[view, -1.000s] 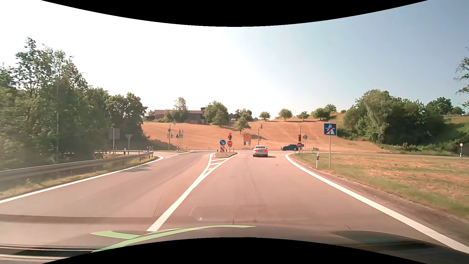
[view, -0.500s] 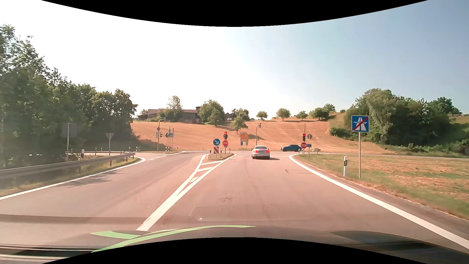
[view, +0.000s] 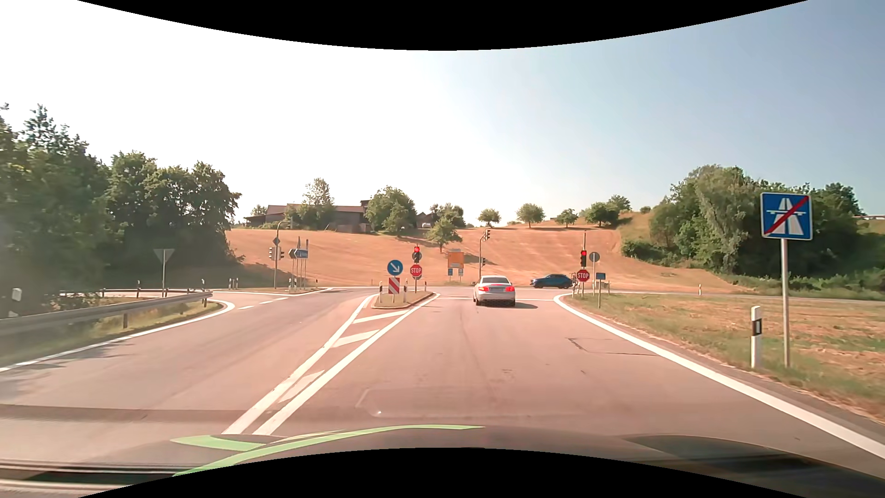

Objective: Follow the waypoints while adhering to traffic rules and regulations

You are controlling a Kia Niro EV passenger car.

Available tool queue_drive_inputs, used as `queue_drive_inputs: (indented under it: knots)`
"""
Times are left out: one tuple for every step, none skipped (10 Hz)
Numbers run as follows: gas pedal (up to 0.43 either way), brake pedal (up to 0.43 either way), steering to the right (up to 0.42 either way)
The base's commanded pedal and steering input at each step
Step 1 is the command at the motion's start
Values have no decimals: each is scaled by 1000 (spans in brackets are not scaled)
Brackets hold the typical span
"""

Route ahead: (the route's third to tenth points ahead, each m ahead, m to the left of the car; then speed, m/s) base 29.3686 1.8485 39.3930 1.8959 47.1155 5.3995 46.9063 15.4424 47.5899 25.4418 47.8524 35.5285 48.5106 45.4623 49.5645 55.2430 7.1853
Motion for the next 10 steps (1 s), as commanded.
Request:
queue_drive_inputs:
  knots:
    - [0,256,28]
    - [0,262,28]
    - [0,268,28]
    - [0,262,25]
    - [0,262,26]
    - [0,268,26]
    - [0,268,28]
    - [0,268,28]
    - [0,268,28]
    - [0,268,29]
